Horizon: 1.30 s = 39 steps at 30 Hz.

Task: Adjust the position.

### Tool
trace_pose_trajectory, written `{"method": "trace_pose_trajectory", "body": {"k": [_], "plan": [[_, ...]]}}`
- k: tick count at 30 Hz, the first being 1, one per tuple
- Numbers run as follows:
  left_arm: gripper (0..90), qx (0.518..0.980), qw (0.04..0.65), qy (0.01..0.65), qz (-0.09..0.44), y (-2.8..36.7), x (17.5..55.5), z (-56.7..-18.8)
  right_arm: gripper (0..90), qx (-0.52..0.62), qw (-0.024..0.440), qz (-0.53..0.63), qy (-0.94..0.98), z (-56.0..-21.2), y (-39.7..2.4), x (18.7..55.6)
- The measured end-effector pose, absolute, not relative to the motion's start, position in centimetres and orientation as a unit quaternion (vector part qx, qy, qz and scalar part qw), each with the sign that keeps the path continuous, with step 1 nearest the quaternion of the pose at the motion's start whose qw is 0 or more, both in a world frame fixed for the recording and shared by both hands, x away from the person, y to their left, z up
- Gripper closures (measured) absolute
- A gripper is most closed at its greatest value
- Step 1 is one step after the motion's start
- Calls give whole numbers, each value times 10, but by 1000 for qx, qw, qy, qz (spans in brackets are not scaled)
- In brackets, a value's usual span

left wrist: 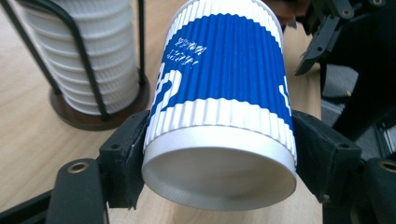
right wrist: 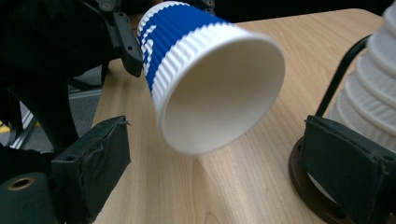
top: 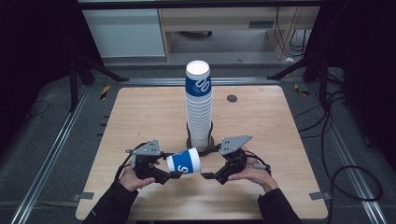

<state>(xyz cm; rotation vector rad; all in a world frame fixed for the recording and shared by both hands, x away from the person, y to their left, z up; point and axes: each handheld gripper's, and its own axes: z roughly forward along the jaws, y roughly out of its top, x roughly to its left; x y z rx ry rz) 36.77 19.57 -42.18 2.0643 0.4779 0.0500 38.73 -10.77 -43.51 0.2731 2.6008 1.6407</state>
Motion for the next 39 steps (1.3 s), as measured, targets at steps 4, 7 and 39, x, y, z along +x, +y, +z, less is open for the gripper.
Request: {"method": "trace_pose_trajectory", "body": {"k": [4,7,39], "plan": [[258,838,507,201,27,199,368,-421,85,98,31,533,840,-435,-111,389],[258,830,520,201,20,199,368,-421,85,102,22,543,833,-436,-112,390],[250,828,537,156,-29,173,358,-429,156,69,-63,573,814,-441,-100,386]]}}
